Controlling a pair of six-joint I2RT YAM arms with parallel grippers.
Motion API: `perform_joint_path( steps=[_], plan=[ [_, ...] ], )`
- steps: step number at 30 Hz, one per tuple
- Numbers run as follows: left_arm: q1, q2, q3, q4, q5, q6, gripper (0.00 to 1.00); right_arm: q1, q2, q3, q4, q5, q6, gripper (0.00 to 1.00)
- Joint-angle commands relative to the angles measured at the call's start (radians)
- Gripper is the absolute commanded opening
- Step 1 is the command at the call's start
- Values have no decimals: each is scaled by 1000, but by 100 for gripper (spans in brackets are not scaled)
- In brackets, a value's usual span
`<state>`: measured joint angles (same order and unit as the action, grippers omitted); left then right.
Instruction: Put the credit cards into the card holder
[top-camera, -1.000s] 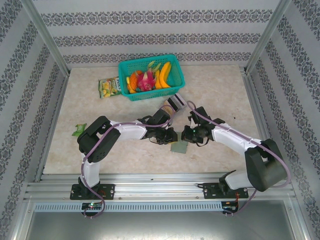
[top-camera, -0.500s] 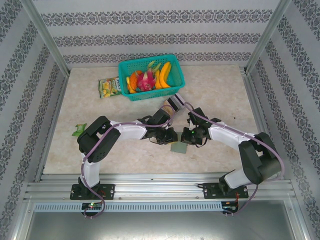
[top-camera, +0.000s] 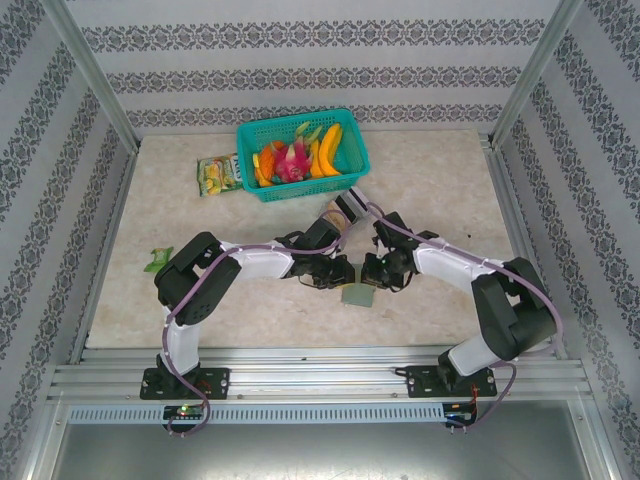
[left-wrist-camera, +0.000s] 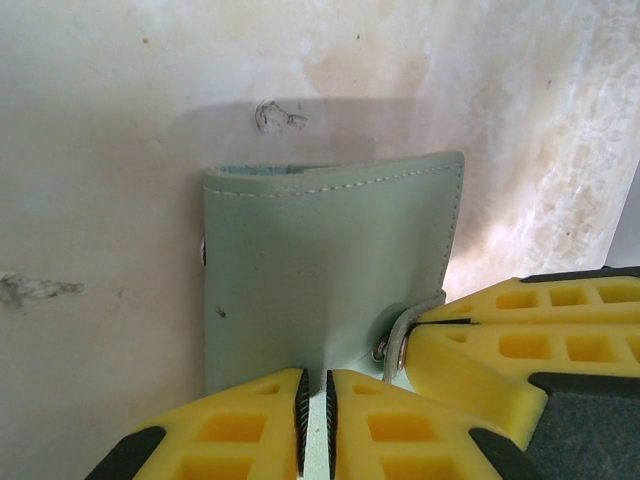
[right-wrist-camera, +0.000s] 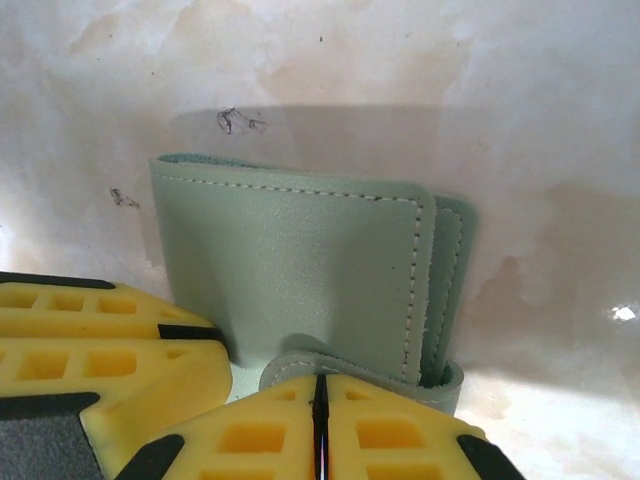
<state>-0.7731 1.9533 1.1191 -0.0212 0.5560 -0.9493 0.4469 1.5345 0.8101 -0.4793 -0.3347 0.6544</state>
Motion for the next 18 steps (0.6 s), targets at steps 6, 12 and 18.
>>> perform_joint_path(
  steps=[6, 12, 18],
  plan=[
    [-16, 36, 5, -54, -15, 19, 17, 21, 118, 68, -93, 25, -15, 10],
    [-17, 32, -3, -43, -17, 15, 17, 54, 180, 123, -145, 70, -20, 10],
    [-17, 18, -9, -29, -19, 21, 18, 67, 187, 144, -164, 113, -13, 11]
  ],
)
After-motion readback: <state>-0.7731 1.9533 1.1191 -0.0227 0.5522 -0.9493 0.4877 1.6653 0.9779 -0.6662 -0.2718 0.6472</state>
